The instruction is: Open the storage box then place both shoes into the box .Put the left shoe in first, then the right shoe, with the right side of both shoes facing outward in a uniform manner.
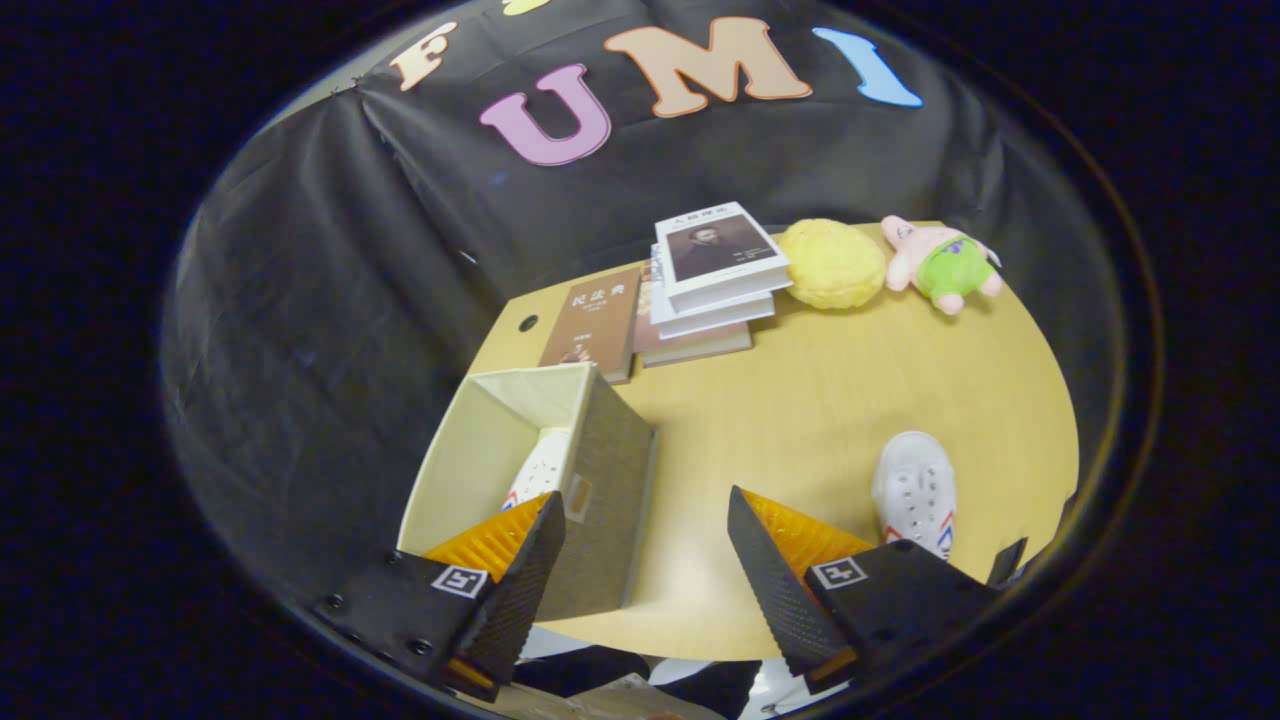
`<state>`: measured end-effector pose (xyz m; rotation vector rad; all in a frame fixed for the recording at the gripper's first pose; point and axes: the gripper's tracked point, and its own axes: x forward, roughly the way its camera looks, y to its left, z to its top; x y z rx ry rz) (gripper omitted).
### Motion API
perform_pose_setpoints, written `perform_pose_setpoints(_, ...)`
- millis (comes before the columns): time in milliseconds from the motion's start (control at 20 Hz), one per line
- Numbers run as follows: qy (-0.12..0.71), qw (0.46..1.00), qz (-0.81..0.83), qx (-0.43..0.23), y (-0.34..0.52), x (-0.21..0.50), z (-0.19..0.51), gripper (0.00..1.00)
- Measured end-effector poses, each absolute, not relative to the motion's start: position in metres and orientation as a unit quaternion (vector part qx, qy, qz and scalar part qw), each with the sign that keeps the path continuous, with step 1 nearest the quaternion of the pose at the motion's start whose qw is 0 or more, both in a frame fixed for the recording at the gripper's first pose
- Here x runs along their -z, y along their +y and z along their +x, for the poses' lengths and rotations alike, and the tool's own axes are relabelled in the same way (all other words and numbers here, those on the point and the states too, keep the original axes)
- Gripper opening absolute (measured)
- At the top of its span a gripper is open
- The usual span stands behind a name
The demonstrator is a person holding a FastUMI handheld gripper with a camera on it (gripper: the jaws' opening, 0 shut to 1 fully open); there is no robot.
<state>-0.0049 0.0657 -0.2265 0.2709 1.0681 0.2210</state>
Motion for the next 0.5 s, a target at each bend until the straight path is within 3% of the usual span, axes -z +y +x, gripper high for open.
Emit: perform_pose_setpoints(500, 0.534, 0.841, 0.082, -0.024, -0.077, 0.271, -0.026, 1.00)
